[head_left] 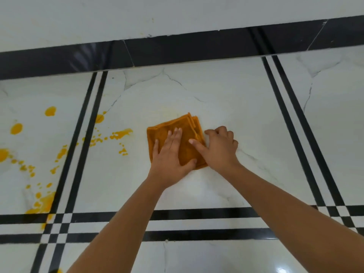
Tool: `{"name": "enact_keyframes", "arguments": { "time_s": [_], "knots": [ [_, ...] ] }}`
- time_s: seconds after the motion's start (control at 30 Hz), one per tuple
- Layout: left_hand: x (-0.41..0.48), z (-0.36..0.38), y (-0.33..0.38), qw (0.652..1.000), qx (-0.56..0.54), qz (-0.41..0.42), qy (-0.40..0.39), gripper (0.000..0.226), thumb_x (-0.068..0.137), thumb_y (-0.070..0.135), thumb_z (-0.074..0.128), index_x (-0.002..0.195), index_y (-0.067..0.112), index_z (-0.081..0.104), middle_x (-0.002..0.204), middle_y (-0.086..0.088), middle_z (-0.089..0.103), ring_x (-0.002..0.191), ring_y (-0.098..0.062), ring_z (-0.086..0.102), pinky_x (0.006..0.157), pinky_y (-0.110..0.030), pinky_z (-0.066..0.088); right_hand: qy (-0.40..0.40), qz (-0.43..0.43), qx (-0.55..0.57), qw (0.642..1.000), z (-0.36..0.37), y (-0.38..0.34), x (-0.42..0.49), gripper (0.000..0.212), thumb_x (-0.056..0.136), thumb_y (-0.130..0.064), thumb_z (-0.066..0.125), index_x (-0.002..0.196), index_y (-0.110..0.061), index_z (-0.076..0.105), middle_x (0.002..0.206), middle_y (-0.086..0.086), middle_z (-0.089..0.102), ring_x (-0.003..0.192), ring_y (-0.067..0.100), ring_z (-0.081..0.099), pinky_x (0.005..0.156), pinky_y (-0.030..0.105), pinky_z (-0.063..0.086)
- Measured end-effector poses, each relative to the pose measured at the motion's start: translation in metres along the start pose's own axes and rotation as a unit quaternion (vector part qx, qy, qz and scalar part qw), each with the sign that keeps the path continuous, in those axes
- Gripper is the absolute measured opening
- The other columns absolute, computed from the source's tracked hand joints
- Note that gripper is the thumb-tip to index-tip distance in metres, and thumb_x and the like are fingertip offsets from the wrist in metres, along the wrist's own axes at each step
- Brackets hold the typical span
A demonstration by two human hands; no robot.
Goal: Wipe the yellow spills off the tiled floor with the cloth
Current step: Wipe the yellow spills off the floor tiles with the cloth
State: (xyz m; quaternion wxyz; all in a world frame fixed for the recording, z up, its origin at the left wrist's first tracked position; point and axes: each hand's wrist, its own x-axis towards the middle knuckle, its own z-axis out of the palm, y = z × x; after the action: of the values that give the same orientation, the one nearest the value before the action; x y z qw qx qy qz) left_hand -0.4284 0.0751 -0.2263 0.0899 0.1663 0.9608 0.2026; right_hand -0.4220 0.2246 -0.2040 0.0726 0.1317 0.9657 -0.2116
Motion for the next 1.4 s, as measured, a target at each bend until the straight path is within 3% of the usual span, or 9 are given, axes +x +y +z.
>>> {"name": "enact_keyframes", "arguments": {
  "time_s": [0.17, 0.37, 0.5, 0.67, 0.77, 0.83, 0.93, 1.2, 1.4],
  "knots": [
    [-0.033, -0.028, -0.037, 0.989, -0.05, -0.09, 0.108, 0.08, 0.079, 0.061, 0.015, 0.148, 0.02, 0.012, 0.156, 0.0, 0.013, 0.143, -0.012, 0.004, 0.113, -0.033, -0.003, -0.096, 0.145, 0.196, 0.965, 0.002, -0.038, 0.017, 0.057, 0.083, -0.037, 0.067, 0.121, -0.003, 0.044, 0.122, 0.016, 0.055, 0.114, 0.034, 0.052, 0.092, 0.04, 0.042],
    [-0.062, -0.054, -0.085, 0.97, 0.009, -0.193, 0.146, 0.073, 0.085, 0.052, 0.016, 0.148, 0.015, 0.012, 0.157, -0.003, 0.008, 0.144, -0.013, -0.003, 0.114, -0.035, -0.004, -0.105, 0.125, 0.361, 0.918, -0.031, -0.07, 0.025, 0.032, 0.084, -0.018, 0.067, 0.107, 0.002, 0.059, 0.111, 0.02, 0.061, 0.103, 0.034, 0.058, 0.091, 0.041, 0.049],
    [-0.069, -0.06, -0.099, 0.964, 0.022, -0.219, 0.151, 0.074, 0.086, 0.053, 0.014, 0.148, 0.013, 0.012, 0.157, -0.003, 0.009, 0.144, -0.015, -0.002, 0.115, -0.038, -0.002, -0.048, 0.005, 0.274, 0.961, -0.069, -0.108, 0.033, 0.007, 0.088, -0.016, 0.059, 0.087, -0.01, 0.055, 0.088, 0.013, 0.058, 0.084, 0.027, 0.059, 0.064, 0.029, 0.046],
    [-0.069, -0.057, -0.107, 0.957, 0.037, -0.258, 0.131, 0.063, 0.096, 0.048, 0.019, 0.148, 0.014, 0.006, 0.157, -0.003, 0.006, 0.144, -0.016, -0.005, 0.116, -0.038, -0.003, -0.096, -0.121, 0.134, 0.979, -0.056, -0.151, 0.022, 0.03, 0.088, -0.033, 0.06, 0.066, -0.016, 0.05, 0.064, 0.0, 0.051, 0.065, 0.019, 0.053, 0.051, 0.025, 0.035],
    [-0.067, -0.05, -0.112, 0.95, 0.062, -0.277, 0.13, 0.07, 0.089, 0.054, 0.003, 0.148, 0.015, 0.002, 0.157, -0.002, 0.002, 0.143, -0.016, -0.007, 0.115, -0.038, -0.005, -0.138, -0.082, 0.025, 0.987, -0.01, -0.147, 0.018, 0.055, 0.088, -0.061, 0.041, 0.118, -0.016, 0.056, 0.119, 0.013, 0.055, 0.113, 0.031, 0.05, 0.087, 0.037, 0.045],
    [-0.066, -0.044, -0.117, 0.943, 0.075, -0.295, 0.135, 0.081, 0.079, 0.057, -0.009, 0.148, 0.015, -0.002, 0.157, -0.002, -0.001, 0.143, -0.016, -0.008, 0.113, -0.037, -0.008, -0.125, -0.013, -0.045, 0.991, 0.023, -0.138, 0.018, 0.078, 0.086, -0.069, 0.029, 0.149, -0.024, 0.015, 0.154, 0.017, 0.012, 0.14, 0.041, 0.01, 0.112, 0.054, 0.017],
    [-0.068, -0.037, -0.127, 0.925, 0.071, -0.343, 0.15, 0.083, 0.077, 0.057, -0.01, 0.147, 0.013, -0.007, 0.157, -0.003, -0.006, 0.143, -0.018, -0.011, 0.113, -0.039, -0.008, -0.093, 0.011, -0.069, 0.993, 0.063, -0.138, 0.027, 0.085, 0.082, -0.076, 0.019, 0.148, -0.033, -0.012, 0.155, 0.016, -0.021, 0.138, 0.043, -0.022, 0.11, 0.06, -0.009],
    [-0.068, -0.033, -0.133, 0.917, 0.036, -0.354, 0.178, 0.071, 0.083, 0.057, -0.004, 0.139, 0.016, -0.021, 0.149, 0.002, -0.024, 0.138, -0.013, -0.023, 0.112, -0.038, -0.016, -0.013, -0.195, -0.152, 0.969, 0.095, -0.208, 0.098, 0.081, 0.089, -0.067, 0.014, 0.151, -0.017, 0.0, 0.159, 0.004, -0.009, 0.144, 0.029, -0.013, 0.111, 0.06, -0.004],
    [-0.067, -0.031, -0.133, 0.916, 0.028, -0.346, 0.199, 0.07, 0.086, 0.057, 0.004, 0.141, 0.015, -0.012, 0.15, 0.0, -0.014, 0.14, -0.015, -0.017, 0.112, -0.038, -0.015, -0.077, -0.378, -0.233, 0.892, 0.095, -0.201, 0.114, 0.078, 0.074, -0.082, -0.002, 0.143, -0.047, -0.011, 0.158, -0.003, -0.01, 0.145, 0.027, -0.01, 0.11, 0.062, -0.002]
  ]
}}
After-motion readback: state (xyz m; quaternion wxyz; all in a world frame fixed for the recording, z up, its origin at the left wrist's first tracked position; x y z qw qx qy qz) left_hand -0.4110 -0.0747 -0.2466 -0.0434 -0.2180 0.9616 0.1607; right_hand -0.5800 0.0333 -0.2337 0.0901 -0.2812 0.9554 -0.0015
